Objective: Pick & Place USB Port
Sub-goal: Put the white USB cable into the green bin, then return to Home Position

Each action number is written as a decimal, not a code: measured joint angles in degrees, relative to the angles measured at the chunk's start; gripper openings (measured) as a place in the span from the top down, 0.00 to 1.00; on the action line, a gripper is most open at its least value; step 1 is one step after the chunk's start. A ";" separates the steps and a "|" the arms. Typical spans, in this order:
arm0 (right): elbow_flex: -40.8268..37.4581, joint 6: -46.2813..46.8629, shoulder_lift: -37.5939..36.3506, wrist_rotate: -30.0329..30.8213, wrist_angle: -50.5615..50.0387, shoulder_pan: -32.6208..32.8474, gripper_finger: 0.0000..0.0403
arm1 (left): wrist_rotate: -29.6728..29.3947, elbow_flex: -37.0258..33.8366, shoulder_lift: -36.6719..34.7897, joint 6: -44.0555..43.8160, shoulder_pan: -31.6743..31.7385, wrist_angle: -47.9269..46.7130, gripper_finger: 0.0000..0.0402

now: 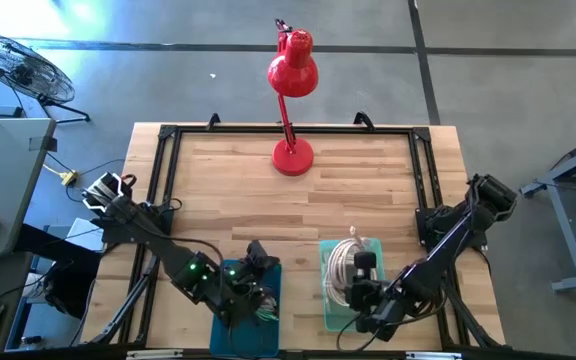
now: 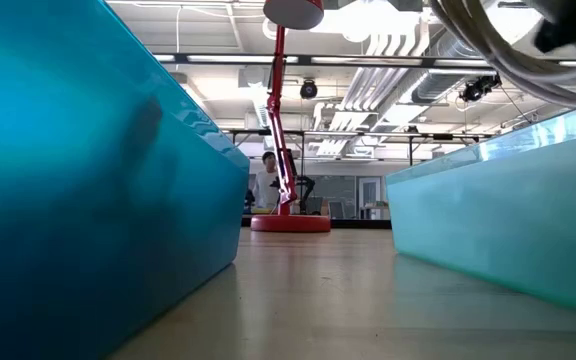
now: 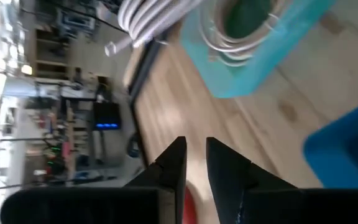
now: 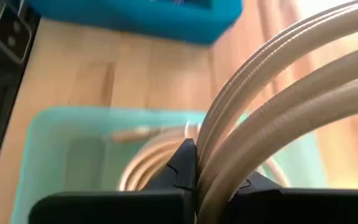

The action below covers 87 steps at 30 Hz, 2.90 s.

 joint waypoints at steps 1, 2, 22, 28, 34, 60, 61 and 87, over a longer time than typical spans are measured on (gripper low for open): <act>0.00 1.52 0.00 -1.40 -0.85 0.05 0.98 | 0.83 0.00 0.00 -1.87 -0.31 -1.30 0.86; 0.00 2.57 0.00 -2.84 -1.24 0.17 0.98 | 1.76 0.00 0.00 -3.61 -0.27 -2.36 0.86; -4.84 8.30 0.11 -26.62 3.01 -2.48 0.98 | 18.92 -0.04 0.07 -13.89 -0.20 -6.40 0.86; -13.49 7.72 0.11 -28.46 15.73 -5.20 0.96 | 20.00 -0.04 0.09 -14.76 -0.20 -6.91 0.86; -18.55 7.66 0.04 -31.52 26.80 -7.26 0.80 | 19.86 -0.04 0.09 -14.76 -0.20 -6.92 0.86; -8.19 8.25 0.22 -39.71 8.29 -10.69 0.60 | 19.16 -0.04 0.09 -14.80 -0.20 -7.05 0.86; -7.52 8.23 0.22 -39.63 7.06 -10.79 0.60 | 19.15 -0.04 0.09 -14.80 -0.20 -7.04 0.86; 15.54 0.00 0.11 -38.34 -23.48 -11.43 0.60 | 4.66 -0.11 0.28 -20.81 -0.18 -7.09 0.86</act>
